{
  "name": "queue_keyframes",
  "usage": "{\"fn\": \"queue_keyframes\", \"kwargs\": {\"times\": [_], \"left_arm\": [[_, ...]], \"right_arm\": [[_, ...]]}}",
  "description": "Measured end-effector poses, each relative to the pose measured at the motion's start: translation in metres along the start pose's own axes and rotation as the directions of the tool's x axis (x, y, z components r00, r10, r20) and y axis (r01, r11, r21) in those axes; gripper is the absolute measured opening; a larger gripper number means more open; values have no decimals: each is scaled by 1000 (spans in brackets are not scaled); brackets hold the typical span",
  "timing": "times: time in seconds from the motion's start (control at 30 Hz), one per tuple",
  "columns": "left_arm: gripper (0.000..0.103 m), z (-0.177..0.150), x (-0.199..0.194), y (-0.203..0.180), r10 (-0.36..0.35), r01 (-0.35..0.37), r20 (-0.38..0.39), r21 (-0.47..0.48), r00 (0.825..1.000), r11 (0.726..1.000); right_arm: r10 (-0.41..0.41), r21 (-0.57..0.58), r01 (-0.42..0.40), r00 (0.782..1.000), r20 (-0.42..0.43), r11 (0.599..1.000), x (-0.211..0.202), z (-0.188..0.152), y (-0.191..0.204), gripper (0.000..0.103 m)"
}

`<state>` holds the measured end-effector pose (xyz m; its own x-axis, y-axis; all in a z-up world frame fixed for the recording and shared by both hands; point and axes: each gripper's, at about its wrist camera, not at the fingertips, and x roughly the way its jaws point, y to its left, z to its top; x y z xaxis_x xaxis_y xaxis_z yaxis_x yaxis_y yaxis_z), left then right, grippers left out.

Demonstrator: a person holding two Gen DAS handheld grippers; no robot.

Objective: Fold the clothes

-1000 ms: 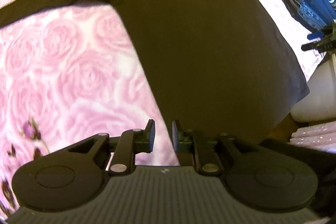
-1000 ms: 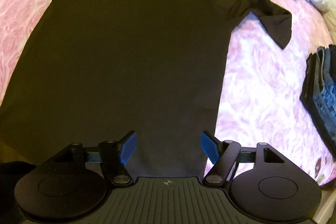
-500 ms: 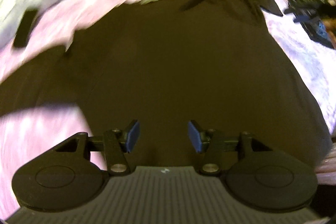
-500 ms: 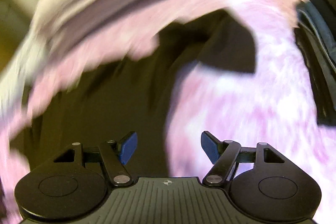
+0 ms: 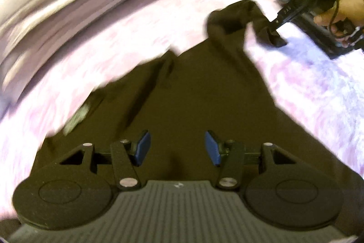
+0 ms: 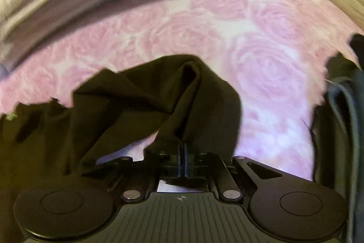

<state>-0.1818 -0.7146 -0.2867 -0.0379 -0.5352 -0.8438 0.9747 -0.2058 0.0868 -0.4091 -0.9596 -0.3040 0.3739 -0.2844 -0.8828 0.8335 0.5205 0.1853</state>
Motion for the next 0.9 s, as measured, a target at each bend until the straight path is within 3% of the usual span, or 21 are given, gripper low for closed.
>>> {"fn": "queue_keyframes", "kwargs": {"times": [0.2, 0.33, 0.53, 0.67, 0.8, 0.9], "left_arm": [[48, 48, 24, -27, -89, 83, 63, 93, 994, 992], [48, 77, 39, -40, -117, 99, 103, 166, 988, 981], [48, 101, 59, -51, -160, 123, 125, 262, 979, 957], [48, 114, 81, -61, -164, 110, 130, 350, 978, 930], [48, 117, 97, -70, -167, 93, 128, 449, 978, 889], [48, 111, 106, -78, -169, 80, 121, 533, 978, 842]], "right_arm": [[-74, 65, 67, 991, 111, 996, -99, -12, -13, 1], [-112, 134, 88, 976, 185, 987, -158, -23, -20, 1], [-180, 189, 135, 952, 247, 973, -210, -31, -24, 1], [-223, 107, 200, 933, 282, 974, -208, -29, -12, 1], [-168, -132, 201, 960, 223, 971, -158, -46, 15, 1], [-149, -340, 181, 982, 118, 923, -103, -75, 33, 2]]}}
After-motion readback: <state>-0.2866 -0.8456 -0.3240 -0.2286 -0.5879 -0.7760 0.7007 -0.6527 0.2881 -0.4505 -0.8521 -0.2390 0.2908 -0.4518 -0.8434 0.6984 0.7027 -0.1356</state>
